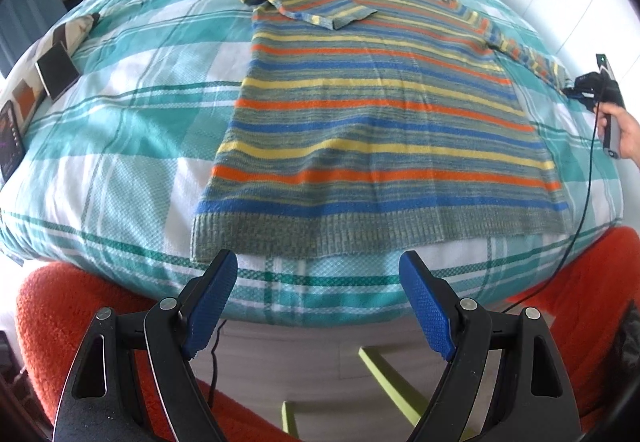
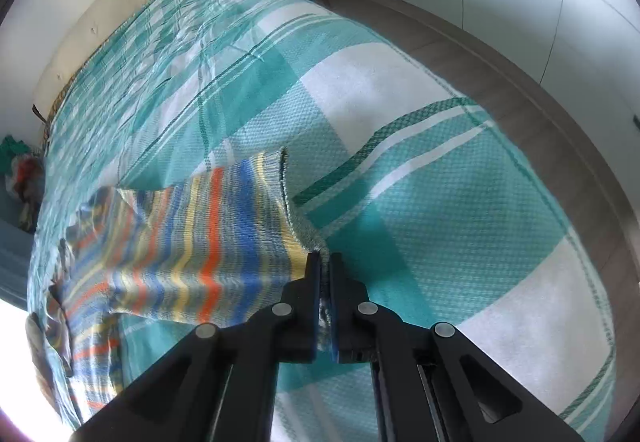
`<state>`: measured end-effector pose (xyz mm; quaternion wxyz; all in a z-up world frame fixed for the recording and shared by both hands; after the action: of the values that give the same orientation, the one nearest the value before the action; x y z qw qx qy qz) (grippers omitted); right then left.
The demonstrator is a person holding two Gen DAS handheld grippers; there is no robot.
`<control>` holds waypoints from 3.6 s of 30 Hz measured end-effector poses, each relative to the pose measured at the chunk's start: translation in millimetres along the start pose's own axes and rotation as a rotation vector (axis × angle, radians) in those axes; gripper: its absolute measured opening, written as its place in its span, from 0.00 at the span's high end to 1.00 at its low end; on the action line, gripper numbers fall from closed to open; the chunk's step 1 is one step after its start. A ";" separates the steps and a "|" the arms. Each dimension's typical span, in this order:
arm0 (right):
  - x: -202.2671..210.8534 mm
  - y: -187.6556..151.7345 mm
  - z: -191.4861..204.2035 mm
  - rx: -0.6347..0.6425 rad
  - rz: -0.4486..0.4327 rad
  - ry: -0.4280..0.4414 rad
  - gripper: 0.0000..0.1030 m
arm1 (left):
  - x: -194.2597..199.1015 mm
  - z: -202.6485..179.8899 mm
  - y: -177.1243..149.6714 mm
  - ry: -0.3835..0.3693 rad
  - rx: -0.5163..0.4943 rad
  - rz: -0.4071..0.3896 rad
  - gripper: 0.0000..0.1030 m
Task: Fold small clothes
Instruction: 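Fold the held sleeve across the sweater body and open the right tool, then grasp the other sleeve cuff with the left tool, then fold the held sleeve across the sweater body and open the left tool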
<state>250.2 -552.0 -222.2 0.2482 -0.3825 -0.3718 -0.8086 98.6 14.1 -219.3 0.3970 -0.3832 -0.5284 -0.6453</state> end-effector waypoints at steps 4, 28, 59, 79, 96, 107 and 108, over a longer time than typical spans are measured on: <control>15.1 1.5 -17.3 -0.019 -0.007 -0.066 0.92 | 7.1 10.2 1.3 0.024 0.001 -0.010 0.18; 67.1 -54.8 84.3 0.226 0.007 0.238 0.54 | 85.8 -65.4 146.6 -0.142 -0.235 -0.320 0.05; 106.4 -228.5 105.0 0.282 -0.009 0.256 0.43 | -148.5 -86.2 237.4 -0.046 -0.584 -0.103 0.44; 98.9 -233.8 112.5 0.322 -0.016 0.254 0.43 | -154.4 275.7 259.7 0.077 0.635 0.019 0.99; 87.2 -238.1 115.4 0.343 0.013 0.229 0.43 | -152.1 317.9 218.4 0.179 0.716 0.014 0.46; 80.9 -245.8 116.8 0.381 0.048 0.188 0.43 | -182.0 291.3 270.9 -0.084 0.631 -0.004 0.46; 79.6 -247.4 117.7 0.391 0.055 0.178 0.43 | -180.2 290.6 275.3 -0.092 0.628 -0.017 0.64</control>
<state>85.1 -319.6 -209.4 0.3712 -0.2642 -0.4875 -0.7448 443.5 285.2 -237.1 0.4663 -0.2661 -0.7222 -0.4360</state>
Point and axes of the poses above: each gripper's, at about its wrist camera, not at the fingertips, and x roughly against the way its jaws point, z to its left, y to its top, the point moved 8 cm from there along -x, roughly the way its jaws point, and after that the axes turned 13 degrees about y, right-handed, at the moved point
